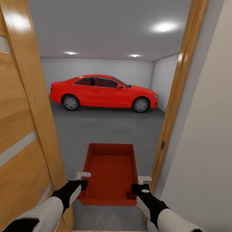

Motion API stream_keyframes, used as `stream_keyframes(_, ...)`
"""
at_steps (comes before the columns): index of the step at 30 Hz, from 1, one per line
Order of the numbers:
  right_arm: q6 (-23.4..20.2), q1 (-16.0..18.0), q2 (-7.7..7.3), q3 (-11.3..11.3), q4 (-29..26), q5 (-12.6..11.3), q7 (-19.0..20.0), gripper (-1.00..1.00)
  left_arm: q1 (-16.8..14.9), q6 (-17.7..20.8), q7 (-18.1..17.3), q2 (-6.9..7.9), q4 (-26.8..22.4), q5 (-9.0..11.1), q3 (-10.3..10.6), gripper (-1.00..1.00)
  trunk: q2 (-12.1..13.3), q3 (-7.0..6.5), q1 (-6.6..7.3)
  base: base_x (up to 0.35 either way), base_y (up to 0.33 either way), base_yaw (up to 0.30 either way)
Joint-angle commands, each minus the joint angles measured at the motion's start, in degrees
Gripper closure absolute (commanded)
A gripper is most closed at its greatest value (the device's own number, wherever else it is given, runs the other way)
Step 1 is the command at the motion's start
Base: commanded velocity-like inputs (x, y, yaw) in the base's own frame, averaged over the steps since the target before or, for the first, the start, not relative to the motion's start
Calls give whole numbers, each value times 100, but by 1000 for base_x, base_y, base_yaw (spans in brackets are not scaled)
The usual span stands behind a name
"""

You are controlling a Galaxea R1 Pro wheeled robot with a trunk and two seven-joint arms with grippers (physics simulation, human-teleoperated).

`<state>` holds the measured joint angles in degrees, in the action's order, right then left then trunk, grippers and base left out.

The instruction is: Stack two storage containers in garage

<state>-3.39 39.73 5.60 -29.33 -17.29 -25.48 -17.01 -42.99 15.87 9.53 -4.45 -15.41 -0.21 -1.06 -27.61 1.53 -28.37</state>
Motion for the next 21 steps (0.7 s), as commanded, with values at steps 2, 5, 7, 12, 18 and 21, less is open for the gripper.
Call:
stream_keyframes(2,-32,13,-6,59,-204,8,-20,100,1,39,37,67,-5,-31,-17,100,-12,13,-5,278,83,0)
stream_keyframes(5,-35,12,-6,59,-204,8,-21,100,1,39,39,67,-5,-32,-17,100,-12,13,-5,310,99,0)
stream_keyframes(7,-32,14,-6,59,-204,8,-21,100,1,39,39,67,-5,-32,-17,100,-12,13,-5,315,101,0)
stream_keyframes(12,-31,13,-6,59,-202,8,-16,100,1,35,36,67,-5,-32,-17,100,-12,13,-5,318,82,0)
stream_keyframes(18,-30,14,-6,59,-202,8,-14,100,1,31,39,67,-5,-40,-17,100,-12,13,-5,100,5,0)
stream_keyframes(21,-30,14,-6,59,-201,8,-13,100,1,31,40,67,-5,-40,-17,100,-12,13,-5,76,-8,0)
